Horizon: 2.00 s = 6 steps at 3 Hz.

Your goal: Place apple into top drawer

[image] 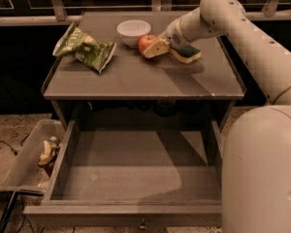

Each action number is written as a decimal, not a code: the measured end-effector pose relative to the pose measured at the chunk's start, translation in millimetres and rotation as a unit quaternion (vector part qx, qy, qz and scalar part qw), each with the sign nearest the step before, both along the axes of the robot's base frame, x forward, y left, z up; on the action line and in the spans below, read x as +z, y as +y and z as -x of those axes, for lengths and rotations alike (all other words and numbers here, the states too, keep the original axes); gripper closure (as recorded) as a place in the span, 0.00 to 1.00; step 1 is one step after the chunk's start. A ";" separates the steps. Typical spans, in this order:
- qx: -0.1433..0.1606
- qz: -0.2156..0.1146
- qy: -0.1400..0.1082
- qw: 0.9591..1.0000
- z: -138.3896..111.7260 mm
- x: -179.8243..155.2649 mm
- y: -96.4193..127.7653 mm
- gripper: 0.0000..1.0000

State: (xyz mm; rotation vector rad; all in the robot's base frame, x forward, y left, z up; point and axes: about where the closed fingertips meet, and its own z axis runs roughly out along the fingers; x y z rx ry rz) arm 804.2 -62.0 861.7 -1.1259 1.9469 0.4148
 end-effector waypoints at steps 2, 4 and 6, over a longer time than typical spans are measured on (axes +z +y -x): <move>0.000 0.000 0.000 1.000 0.0 0.0 0.0 0.88; 0.029 0.013 -0.005 0.999 33.6 27.6 -12.1 1.00; 0.054 0.034 -0.028 0.998 107.1 72.7 -50.5 1.00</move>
Offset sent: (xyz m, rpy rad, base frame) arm 0.0000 0.0000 0.0000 0.0000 0.0000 0.0000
